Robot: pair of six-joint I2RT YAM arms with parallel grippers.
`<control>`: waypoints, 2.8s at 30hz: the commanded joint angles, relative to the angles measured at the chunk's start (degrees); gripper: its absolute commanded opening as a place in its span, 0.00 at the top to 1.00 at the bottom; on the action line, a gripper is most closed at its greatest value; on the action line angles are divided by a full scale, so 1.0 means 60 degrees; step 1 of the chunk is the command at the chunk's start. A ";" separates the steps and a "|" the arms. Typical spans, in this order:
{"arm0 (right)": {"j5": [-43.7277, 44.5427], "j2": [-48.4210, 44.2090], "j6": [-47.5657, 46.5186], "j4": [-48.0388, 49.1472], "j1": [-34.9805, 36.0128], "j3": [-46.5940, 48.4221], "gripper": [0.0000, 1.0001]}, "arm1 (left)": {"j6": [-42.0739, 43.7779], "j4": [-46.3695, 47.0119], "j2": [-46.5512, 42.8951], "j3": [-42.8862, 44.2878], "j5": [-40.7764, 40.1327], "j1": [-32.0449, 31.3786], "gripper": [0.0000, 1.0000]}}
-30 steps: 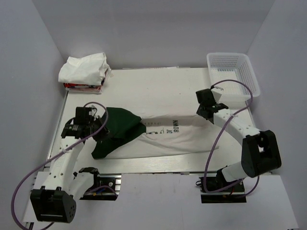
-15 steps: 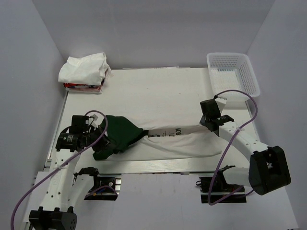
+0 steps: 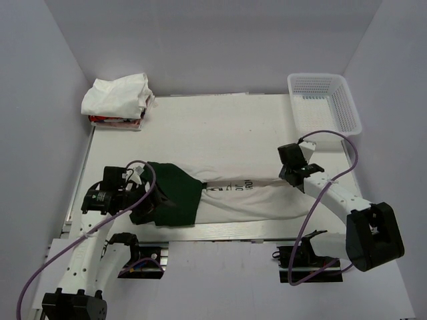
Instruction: Fold and stack the t-shirts
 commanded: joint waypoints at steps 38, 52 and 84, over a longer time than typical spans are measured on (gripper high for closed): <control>-0.3175 0.0345 -0.0751 0.1623 -0.0019 -0.0628 0.10 | -0.0119 0.7541 1.0422 0.1466 -0.1837 -0.0287 0.00; -0.6398 0.0904 -0.0837 0.1049 0.2044 -0.1744 0.10 | -0.0981 0.6481 1.9973 1.6081 -0.0888 -0.0960 0.00; -0.2696 -0.4385 -0.1415 0.1138 0.6616 -0.1189 0.10 | -0.1160 1.1994 1.6175 1.6674 -0.1873 -0.3099 0.00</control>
